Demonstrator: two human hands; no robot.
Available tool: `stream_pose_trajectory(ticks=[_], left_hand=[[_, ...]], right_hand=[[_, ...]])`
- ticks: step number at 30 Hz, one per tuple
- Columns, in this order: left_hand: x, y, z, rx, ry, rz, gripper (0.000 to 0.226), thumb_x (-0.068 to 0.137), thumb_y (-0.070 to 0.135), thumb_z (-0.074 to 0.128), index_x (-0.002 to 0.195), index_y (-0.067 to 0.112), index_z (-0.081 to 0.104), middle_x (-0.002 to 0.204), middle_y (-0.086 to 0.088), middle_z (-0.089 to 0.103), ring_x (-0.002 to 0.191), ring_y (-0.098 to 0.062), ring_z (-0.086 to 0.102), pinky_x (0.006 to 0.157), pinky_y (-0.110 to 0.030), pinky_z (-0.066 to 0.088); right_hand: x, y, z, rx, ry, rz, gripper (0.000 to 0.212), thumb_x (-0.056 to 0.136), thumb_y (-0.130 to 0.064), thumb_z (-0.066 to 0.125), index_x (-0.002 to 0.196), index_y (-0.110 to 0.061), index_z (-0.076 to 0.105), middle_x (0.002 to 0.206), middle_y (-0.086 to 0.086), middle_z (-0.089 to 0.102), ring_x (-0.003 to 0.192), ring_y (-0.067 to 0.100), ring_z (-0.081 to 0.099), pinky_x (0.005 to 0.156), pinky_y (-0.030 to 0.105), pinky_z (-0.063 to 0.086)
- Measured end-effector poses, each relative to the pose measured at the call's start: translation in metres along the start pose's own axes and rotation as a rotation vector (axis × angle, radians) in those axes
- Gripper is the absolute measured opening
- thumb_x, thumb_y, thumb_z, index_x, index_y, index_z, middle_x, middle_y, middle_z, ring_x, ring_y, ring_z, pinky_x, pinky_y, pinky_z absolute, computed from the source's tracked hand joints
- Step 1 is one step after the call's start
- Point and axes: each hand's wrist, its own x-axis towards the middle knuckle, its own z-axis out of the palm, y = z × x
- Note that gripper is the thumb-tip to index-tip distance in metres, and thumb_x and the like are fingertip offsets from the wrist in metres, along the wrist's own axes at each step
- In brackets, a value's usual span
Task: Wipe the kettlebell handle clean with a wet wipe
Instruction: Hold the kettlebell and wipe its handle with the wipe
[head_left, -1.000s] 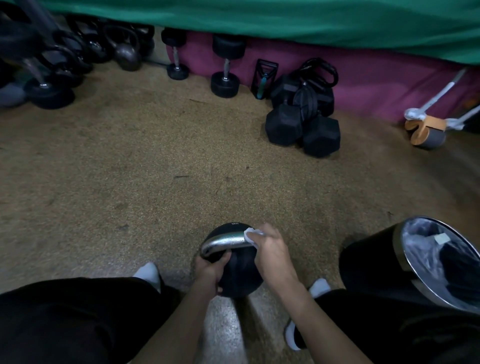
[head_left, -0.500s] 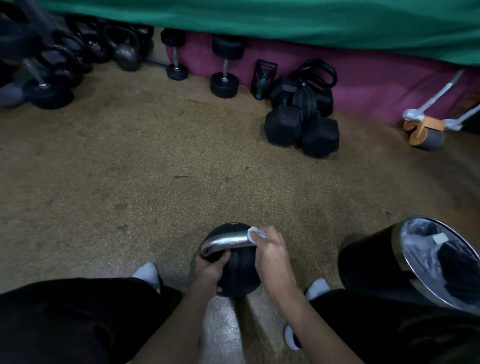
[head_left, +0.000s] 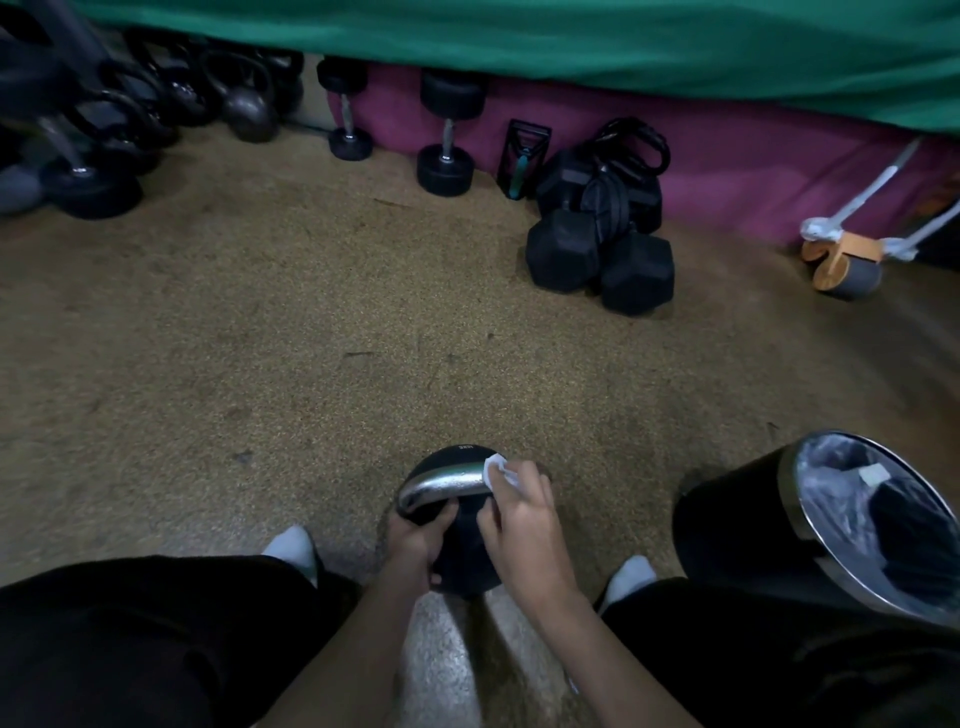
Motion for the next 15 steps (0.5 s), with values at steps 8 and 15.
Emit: stream_pose_trajectory(ticks=[8, 15], left_hand=[[0.0, 0.002, 0.001, -0.027, 0.0, -0.022, 0.069, 0.08, 0.037, 0.083, 0.139, 0.024, 0.048, 0.134, -0.009, 0.06, 0.124, -0.04, 0.055, 0.065, -0.046, 0.049], [0.004, -0.003, 0.0, -0.068, -0.025, -0.009, 0.066, 0.076, 0.039, 0.086, 0.133, 0.028, 0.053, 0.129, -0.008, 0.066, 0.114, -0.039, 0.062, 0.067, -0.048, 0.055]], right_hand=[[-0.004, 0.018, 0.009, 0.115, 0.072, 0.046, 0.031, 0.092, -0.011, 0.057, 0.122, -0.01, 0.059, 0.109, -0.001, 0.052, 0.097, 0.019, 0.053, 0.084, 0.017, 0.041], [-0.015, 0.023, 0.025, 0.125, 0.108, -0.017, 0.019, 0.093, -0.025, 0.055, 0.108, -0.018, 0.066, 0.098, -0.001, 0.059, 0.088, 0.012, 0.058, 0.073, 0.022, 0.05]])
